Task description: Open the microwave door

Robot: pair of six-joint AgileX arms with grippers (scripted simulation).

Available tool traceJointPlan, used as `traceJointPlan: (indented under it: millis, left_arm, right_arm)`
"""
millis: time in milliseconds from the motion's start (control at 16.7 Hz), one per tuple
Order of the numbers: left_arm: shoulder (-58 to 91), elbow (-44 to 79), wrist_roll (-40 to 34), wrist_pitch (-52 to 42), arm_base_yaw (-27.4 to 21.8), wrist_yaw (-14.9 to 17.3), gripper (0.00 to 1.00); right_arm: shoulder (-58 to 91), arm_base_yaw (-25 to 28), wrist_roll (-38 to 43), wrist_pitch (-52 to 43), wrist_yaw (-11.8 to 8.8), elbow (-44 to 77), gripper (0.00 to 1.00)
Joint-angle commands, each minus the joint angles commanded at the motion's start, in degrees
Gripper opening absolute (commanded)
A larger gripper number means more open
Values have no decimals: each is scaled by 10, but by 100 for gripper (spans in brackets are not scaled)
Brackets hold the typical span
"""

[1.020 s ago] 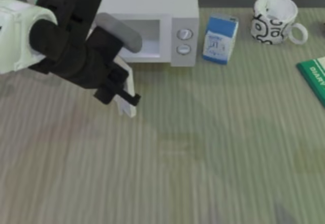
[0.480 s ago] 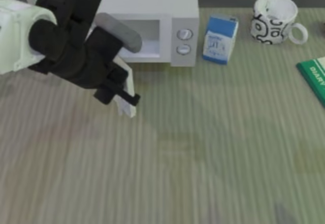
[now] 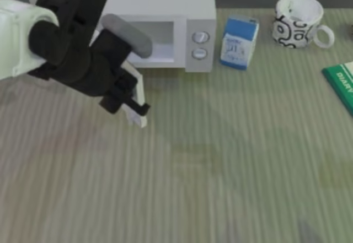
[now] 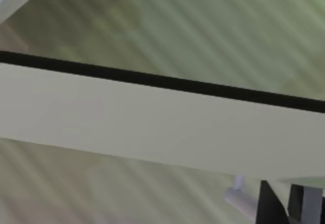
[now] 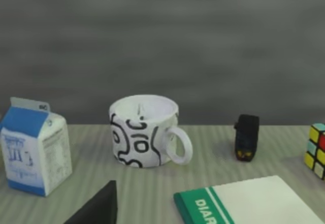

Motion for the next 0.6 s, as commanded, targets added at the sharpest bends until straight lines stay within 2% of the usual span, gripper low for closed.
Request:
traceJointPlan:
  millis: [360,600]
  left_arm:
    - [-15,-17,83,-21,35,39,0]
    - [-19,-18,91,-21,40,45,0]
  right_arm:
    - [0,0,0,0,0,0,100]
    - [0,0,0,0,0,0,100]
